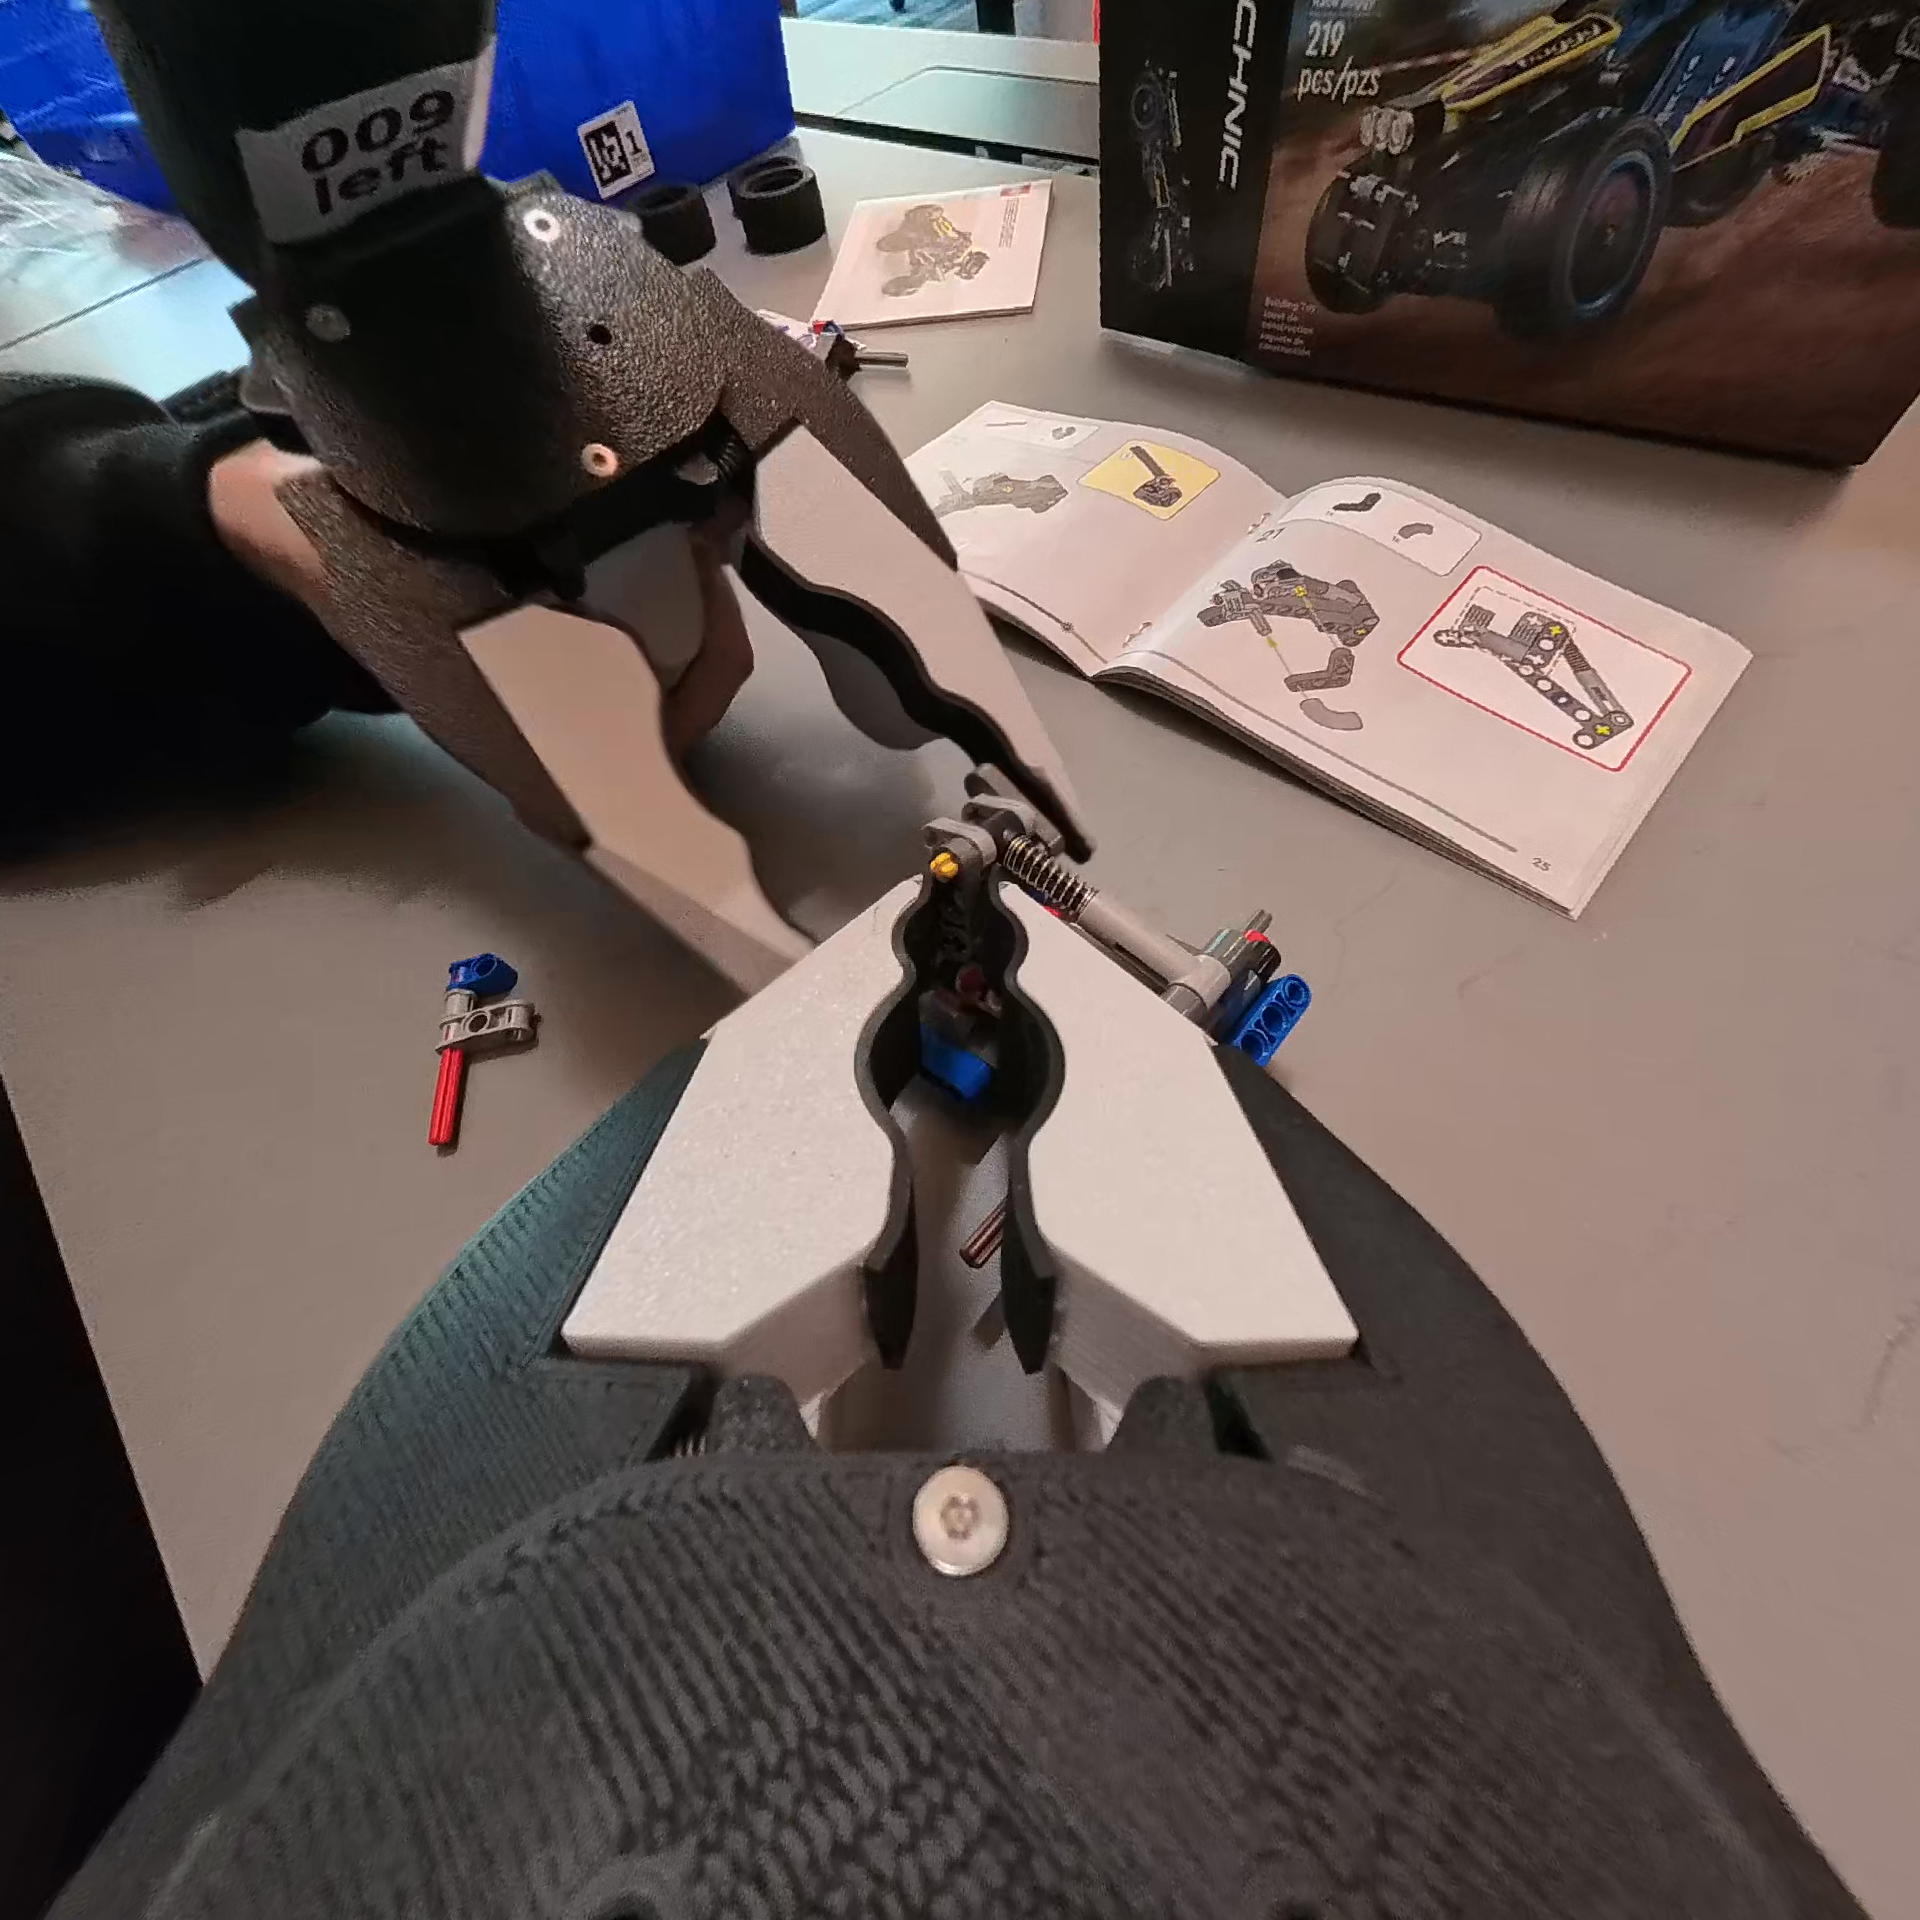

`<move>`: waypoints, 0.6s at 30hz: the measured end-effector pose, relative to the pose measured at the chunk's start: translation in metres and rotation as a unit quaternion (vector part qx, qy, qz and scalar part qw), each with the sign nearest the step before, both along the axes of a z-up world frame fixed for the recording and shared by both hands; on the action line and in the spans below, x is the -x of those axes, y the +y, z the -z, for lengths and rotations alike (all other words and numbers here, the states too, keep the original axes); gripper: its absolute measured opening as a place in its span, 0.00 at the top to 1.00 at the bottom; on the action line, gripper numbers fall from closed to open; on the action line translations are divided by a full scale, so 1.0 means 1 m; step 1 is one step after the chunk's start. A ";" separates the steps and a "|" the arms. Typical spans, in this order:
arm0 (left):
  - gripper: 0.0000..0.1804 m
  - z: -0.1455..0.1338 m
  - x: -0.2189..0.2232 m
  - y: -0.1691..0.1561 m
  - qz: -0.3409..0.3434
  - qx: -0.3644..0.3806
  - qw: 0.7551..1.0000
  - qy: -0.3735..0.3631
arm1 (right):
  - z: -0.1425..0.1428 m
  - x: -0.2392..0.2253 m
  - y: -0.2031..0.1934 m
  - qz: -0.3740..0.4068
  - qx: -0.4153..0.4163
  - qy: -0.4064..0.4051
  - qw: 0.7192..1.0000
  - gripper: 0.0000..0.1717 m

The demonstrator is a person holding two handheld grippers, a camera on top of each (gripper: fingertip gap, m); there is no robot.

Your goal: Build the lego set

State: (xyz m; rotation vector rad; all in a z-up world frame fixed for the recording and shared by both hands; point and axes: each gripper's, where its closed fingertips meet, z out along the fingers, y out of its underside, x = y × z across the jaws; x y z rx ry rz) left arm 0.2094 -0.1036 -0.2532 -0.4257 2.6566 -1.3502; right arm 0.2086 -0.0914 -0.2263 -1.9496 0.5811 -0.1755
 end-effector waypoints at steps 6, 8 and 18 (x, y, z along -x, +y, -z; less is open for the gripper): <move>0.72 0.010 -0.003 0.000 0.008 -0.047 0.998 -0.038 | 0.003 0.005 0.002 -0.020 0.006 0.010 1.000 0.97; 0.72 0.010 -0.002 0.000 0.009 -0.043 0.999 -0.030 | 0.005 0.007 0.000 -0.027 0.014 0.009 0.999 0.97; 0.72 0.009 -0.001 -0.002 0.011 -0.037 0.999 -0.022 | 0.003 0.006 -0.006 -0.072 0.105 -0.072 0.989 0.97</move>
